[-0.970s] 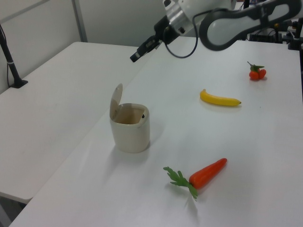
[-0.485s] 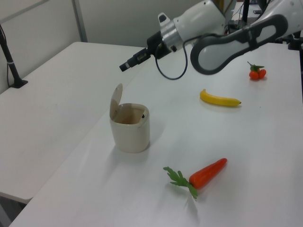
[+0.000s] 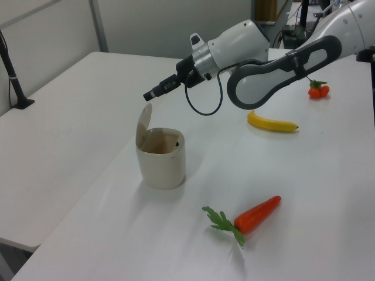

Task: Close garbage bin
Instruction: 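Lower the gripper to the raised lid of the cream bin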

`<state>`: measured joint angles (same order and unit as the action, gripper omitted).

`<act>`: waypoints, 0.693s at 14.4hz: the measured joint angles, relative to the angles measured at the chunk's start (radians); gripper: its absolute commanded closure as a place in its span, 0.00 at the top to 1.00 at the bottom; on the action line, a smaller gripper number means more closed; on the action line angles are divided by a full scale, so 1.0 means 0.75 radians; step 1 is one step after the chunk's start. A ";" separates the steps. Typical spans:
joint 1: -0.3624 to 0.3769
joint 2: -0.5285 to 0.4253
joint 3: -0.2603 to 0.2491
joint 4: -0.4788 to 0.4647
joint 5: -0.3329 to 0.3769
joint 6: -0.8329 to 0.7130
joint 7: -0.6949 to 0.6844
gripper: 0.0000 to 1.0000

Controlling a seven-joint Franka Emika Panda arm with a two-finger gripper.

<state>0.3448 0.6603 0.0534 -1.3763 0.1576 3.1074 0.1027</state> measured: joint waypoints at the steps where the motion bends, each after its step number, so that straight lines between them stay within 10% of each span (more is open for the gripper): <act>1: 0.000 0.006 0.000 0.003 0.000 0.000 0.000 0.00; 10: 0.015 0.016 0.000 0.002 0.000 0.000 0.001 0.00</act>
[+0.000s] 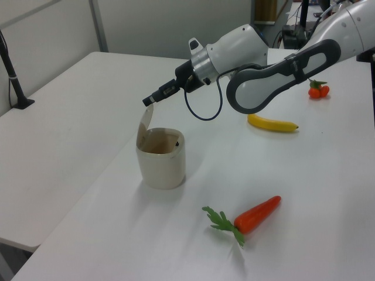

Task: Close garbage bin
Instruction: 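Lower the gripper to the raised lid of the cream bin, then push the flip lid down onto the bin rim with the gripper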

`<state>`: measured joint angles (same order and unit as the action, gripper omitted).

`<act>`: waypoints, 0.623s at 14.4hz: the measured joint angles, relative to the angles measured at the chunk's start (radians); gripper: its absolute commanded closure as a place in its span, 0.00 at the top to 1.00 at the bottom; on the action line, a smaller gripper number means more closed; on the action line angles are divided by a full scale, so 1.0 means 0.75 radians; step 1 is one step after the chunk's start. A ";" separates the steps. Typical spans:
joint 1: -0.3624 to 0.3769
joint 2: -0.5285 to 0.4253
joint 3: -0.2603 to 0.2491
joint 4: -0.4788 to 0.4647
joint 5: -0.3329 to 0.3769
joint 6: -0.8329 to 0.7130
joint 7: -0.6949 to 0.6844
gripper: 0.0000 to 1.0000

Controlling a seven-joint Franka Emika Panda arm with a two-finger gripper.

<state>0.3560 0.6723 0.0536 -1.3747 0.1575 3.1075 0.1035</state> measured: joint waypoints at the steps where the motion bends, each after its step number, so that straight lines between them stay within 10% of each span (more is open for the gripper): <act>1: 0.000 0.000 0.000 -0.006 0.000 0.000 0.000 0.00; 9: 0.001 -0.009 0.009 -0.097 0.000 0.000 0.000 0.00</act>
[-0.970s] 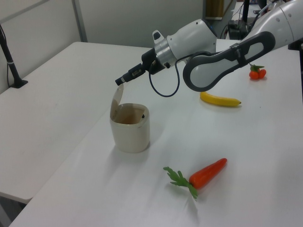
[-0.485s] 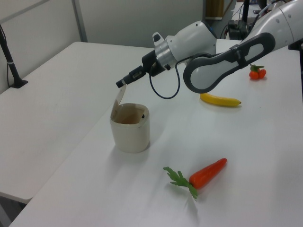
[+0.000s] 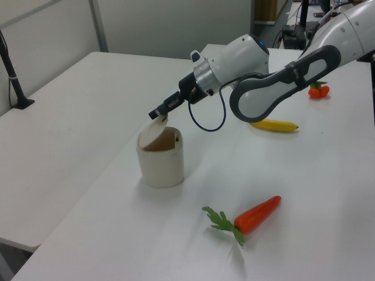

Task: Close garbage bin
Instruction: 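Push the flip lid down onto the bin rim with the gripper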

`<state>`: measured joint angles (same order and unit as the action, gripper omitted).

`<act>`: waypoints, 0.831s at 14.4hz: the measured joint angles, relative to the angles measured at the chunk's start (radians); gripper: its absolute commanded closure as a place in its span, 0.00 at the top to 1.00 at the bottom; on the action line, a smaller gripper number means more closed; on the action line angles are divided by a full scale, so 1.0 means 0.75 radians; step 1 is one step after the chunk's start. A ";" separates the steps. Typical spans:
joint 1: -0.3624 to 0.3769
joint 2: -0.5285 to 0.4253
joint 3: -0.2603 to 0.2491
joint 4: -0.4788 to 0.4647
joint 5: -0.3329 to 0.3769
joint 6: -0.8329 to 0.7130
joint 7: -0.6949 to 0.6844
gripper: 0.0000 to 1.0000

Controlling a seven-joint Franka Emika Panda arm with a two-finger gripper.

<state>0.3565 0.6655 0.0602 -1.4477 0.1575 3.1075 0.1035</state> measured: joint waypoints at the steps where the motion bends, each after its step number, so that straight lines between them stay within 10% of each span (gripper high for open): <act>1: 0.000 -0.005 0.007 -0.008 0.000 0.000 0.000 0.00; 12: -0.004 -0.137 0.049 -0.226 0.000 -0.022 0.001 0.00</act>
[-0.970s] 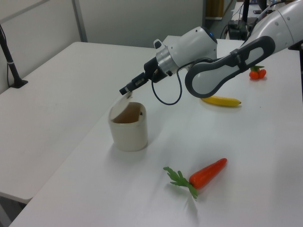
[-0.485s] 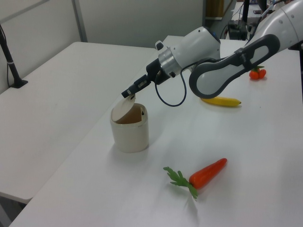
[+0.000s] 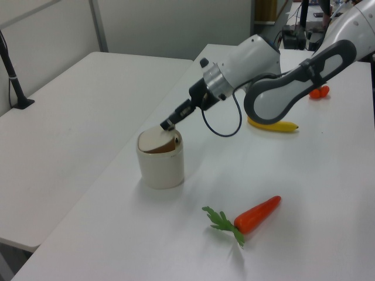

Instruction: Close garbage bin

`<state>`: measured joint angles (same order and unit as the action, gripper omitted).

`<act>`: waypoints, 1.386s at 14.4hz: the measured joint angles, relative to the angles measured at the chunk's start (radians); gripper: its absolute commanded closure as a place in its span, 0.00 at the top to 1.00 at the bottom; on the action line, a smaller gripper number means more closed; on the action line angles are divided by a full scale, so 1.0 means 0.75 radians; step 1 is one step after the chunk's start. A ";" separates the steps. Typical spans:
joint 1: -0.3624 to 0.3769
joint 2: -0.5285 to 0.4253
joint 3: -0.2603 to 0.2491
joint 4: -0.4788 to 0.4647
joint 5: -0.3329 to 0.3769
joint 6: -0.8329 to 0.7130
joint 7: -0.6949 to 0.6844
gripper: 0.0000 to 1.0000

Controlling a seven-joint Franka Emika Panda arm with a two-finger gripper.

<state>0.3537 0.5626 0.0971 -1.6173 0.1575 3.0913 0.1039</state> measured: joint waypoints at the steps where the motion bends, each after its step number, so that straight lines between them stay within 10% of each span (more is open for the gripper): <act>1: 0.000 0.000 0.000 -0.019 0.000 0.000 0.000 0.00; 20: -0.012 -0.036 0.007 -0.068 -0.002 -0.068 0.000 0.00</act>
<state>0.3448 0.5358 0.1021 -1.6681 0.1558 3.0403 0.1036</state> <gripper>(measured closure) 0.996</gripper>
